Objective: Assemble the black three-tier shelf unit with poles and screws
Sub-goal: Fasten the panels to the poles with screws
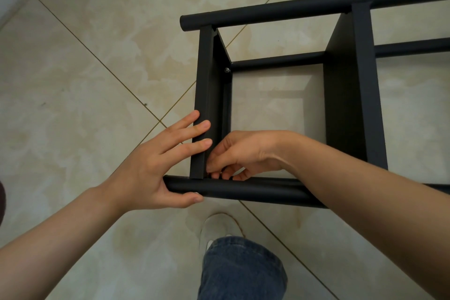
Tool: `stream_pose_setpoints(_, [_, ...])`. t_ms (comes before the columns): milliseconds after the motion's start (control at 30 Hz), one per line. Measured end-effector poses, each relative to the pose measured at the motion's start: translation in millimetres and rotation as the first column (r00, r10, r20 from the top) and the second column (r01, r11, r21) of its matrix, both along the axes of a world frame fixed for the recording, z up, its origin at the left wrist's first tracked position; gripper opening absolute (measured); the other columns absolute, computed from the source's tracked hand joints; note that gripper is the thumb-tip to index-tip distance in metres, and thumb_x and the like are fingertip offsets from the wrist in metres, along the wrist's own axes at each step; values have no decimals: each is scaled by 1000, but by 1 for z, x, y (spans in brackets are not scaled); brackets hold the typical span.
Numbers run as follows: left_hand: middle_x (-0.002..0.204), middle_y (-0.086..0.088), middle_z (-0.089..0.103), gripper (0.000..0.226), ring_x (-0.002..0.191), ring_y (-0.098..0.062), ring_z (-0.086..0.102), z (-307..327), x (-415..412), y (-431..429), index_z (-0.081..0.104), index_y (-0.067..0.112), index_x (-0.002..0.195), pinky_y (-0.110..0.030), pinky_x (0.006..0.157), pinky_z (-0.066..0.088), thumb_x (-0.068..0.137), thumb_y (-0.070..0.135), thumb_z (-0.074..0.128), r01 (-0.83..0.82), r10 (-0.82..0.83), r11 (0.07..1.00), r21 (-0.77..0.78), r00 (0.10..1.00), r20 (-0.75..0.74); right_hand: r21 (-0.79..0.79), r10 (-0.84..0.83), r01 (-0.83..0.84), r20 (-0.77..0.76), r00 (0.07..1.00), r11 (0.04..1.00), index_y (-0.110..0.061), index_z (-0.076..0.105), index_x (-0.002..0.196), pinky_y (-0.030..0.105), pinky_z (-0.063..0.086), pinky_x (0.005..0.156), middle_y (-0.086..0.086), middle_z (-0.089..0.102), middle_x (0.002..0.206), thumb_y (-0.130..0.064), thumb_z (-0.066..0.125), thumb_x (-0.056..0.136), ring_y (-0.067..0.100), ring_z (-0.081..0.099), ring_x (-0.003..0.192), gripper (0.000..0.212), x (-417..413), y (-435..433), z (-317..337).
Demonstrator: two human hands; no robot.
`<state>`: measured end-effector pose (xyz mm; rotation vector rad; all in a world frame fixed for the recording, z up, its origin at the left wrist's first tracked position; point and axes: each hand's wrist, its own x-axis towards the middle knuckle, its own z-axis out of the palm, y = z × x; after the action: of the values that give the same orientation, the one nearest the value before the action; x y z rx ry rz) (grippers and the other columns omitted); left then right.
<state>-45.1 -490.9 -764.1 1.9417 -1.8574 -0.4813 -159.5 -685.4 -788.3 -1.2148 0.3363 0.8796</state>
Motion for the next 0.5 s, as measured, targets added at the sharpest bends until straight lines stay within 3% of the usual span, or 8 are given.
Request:
stream_pose_setpoints(167, [156, -11, 43, 74, 151, -33, 29, 0, -1, 0, 48, 14, 143, -37, 120, 34, 87, 58, 69, -3, 3, 1000, -6, 1000, 7, -88, 35, -34, 9, 999, 996, -18, 69, 76, 25, 46, 70, -6, 59, 62, -25, 64, 93, 9, 54, 65, 19, 3, 5, 2])
stream_pose_setpoints(500, [155, -12, 44, 74, 151, -34, 30, 1, -2, -1, 49, 12, 142, -37, 120, 33, 88, 58, 68, -6, 6, 1000, -6, 1000, 7, -8, 2, -2, 13, 1000, 1000, -19, 73, 86, 24, 48, 72, -2, 70, 82, -24, 65, 93, 10, 59, 75, 12, 0, 3, 1])
